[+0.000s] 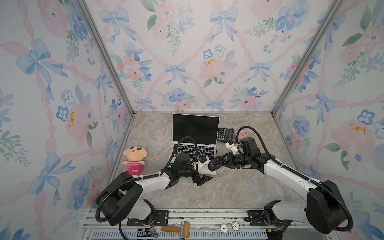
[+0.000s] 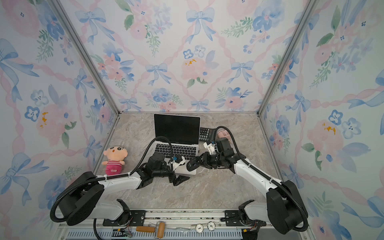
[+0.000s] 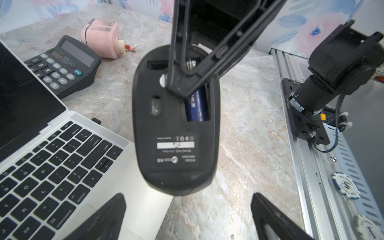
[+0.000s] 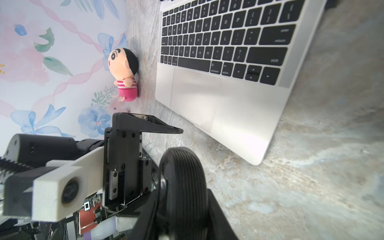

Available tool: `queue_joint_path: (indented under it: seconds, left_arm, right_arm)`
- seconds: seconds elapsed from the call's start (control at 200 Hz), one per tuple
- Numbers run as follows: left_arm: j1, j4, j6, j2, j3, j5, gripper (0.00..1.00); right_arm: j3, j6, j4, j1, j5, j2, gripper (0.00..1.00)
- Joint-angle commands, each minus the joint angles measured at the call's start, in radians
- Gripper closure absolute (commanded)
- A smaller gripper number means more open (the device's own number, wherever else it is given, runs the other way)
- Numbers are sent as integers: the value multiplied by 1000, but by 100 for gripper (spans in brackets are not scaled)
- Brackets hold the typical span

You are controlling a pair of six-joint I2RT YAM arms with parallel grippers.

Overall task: Insert the wireless mouse receiver into the laptop
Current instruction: Pick up the mouse from the center of the board.

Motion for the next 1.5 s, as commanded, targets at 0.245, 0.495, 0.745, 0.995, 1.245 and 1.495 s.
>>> queue_joint_path:
  seconds: [0.245, 0.495, 0.745, 0.995, 1.245, 1.495]
  left_arm:
    - [-6, 165, -42, 46, 21, 44, 12]
    - [-12, 179, -61, 65, 37, 20, 13]
    - [-21, 179, -65, 64, 44, 18, 15]
    - [-24, 180, -60, 71, 54, 28, 23]
    - [-24, 180, -67, 76, 54, 30, 27]
    - [-25, 179, -74, 75, 63, 42, 51]
  right_arm:
    - [39, -66, -86, 5, -99, 1, 80]
    - [41, -46, -57, 12, -104, 12, 79]
    - [28, -13, -25, 38, -101, 21, 77]
    - [29, -1, -14, 46, -96, 23, 77]
    - [33, 22, 10, 52, -91, 29, 77]
    - [32, 25, 10, 57, -82, 33, 66]
